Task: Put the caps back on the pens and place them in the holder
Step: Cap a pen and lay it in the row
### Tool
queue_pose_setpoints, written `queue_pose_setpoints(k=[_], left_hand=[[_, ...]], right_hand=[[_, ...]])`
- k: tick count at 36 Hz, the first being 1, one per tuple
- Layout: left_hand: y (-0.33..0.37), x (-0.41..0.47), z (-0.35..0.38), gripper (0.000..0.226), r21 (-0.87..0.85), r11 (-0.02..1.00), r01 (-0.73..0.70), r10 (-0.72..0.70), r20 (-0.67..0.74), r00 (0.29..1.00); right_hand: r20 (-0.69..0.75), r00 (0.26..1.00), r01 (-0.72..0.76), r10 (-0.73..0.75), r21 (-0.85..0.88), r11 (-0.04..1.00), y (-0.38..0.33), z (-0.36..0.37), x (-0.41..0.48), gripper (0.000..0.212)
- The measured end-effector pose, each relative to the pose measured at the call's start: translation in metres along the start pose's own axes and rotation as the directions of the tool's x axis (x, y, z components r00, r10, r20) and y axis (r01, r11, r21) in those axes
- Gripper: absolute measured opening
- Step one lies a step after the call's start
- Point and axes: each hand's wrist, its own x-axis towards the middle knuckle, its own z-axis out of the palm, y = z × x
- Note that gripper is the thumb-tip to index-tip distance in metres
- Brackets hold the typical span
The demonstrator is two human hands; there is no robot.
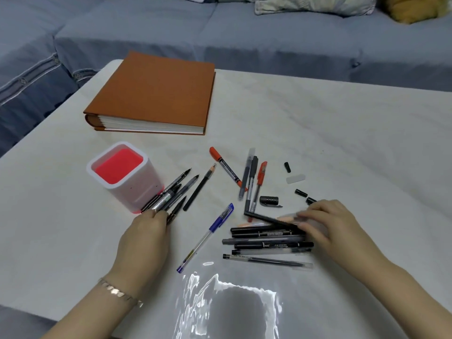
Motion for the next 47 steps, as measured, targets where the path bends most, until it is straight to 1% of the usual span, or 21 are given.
queue_pose_setpoints(k=[2, 4, 6, 8, 11, 14, 16, 18, 20, 22, 24, 26, 29, 37, 40, 45, 47], left_hand=[[0.006, 0.0, -0.002, 0.006, -0.06, 0.998, -0.017, 0.015, -0.029, 0.999], [0.016, 0.0, -0.009, 0.012, -0.158, 0.986, -0.054, 0.048, -0.043, 0.998], [0.027, -0.001, -0.015, 0.018, -0.28, 0.957, -0.073, 0.059, -0.056, 0.997], [0.038, -0.003, -0.021, 0.023, -0.396, 0.914, -0.088, 0.073, -0.054, 0.996], [0.053, -0.004, -0.027, 0.021, -0.49, 0.864, -0.112, 0.11, -0.034, 0.993], [0.067, -0.006, -0.033, 0.015, -0.525, 0.838, -0.147, 0.156, -0.028, 0.987], [0.074, -0.008, -0.036, 0.023, -0.55, 0.817, -0.175, 0.19, -0.03, 0.981], [0.081, -0.01, -0.038, 0.027, -0.552, 0.807, -0.209, 0.232, -0.028, 0.972], [0.087, -0.013, -0.039, 0.023, -0.549, 0.797, -0.251, 0.276, -0.037, 0.96], [0.091, -0.016, -0.04, 0.019, -0.542, 0.787, -0.293, 0.312, -0.06, 0.948], [0.093, -0.017, -0.04, 0.02, -0.529, 0.78, -0.334, 0.345, -0.081, 0.935], [0.095, -0.018, -0.039, 0.02, -0.518, 0.774, -0.364, 0.372, -0.095, 0.924], [0.096, -0.019, -0.038, 0.019, -0.492, 0.78, -0.386, 0.389, -0.101, 0.916], [0.095, -0.021, -0.037, 0.018, -0.453, 0.783, -0.427, 0.429, -0.104, 0.897], [0.095, -0.022, -0.034, 0.023, -0.438, 0.779, -0.448, 0.442, -0.123, 0.889], [0.099, -0.024, -0.033, 0.019, -0.394, 0.755, -0.524, 0.488, -0.197, 0.85], [0.1, -0.023, -0.035, 0.018, -0.367, 0.752, -0.548, 0.5, -0.226, 0.836]], right_hand=[[-0.045, 0.997, -0.066, 0.066, -0.014, 0.998, 0.005, -0.002, 0.006, 0.016], [-0.072, 0.986, -0.153, 0.15, -0.031, 0.988, 0.01, -0.005, 0.013, 0.02], [-0.051, 0.968, -0.248, 0.246, -0.046, 0.968, 0.016, -0.006, 0.019, 0.026], [-0.002, 0.951, -0.31, 0.31, -0.054, 0.949, 0.019, -0.004, 0.023, 0.03], [0.051, 0.941, -0.331, 0.333, -0.05, 0.942, 0.022, 0.0, 0.024, 0.029], [0.01, 0.95, -0.311, 0.312, -0.042, 0.949, 0.022, 0.0, 0.022, 0.018], [-0.025, 0.953, -0.301, 0.301, 0.031, 0.953, 0.019, -0.003, 0.019, 0.01], [-0.037, 0.954, -0.283, 0.298, 0.212, 0.935, 0.01, -0.009, 0.016, 0.005], [-0.03, 0.965, -0.228, 0.262, 0.409, 0.884, -0.005, -0.016, 0.011, 0.011], [-0.019, 0.977, -0.165, 0.212, 0.56, 0.812, -0.021, -0.024, 0.006, 0.02], [-0.017, 0.984, -0.121, 0.177, 0.666, 0.736, -0.033, -0.031, 0.001, 0.024], [-0.03, 0.984, -0.098, 0.174, 0.726, 0.681, -0.04, -0.036, -0.002, 0.024], [-0.057, 0.982, -0.081, 0.182, 0.741, 0.666, -0.045, -0.041, -0.004, 0.028], [-0.02, 0.986, -0.109, 0.163, 0.666, 0.738, -0.047, -0.042, -0.008, 0.025], [-0.011, 0.991, -0.098, 0.134, 0.624, 0.775, -0.048, -0.041, -0.009, 0.022], [0.004, 0.998, -0.047, 0.056, 0.597, 0.801, -0.056, -0.039, -0.01, 0.028], [-0.014, 1.0, -0.012, 0.026, 0.596, 0.803, -0.057, -0.038, -0.01, 0.02]])
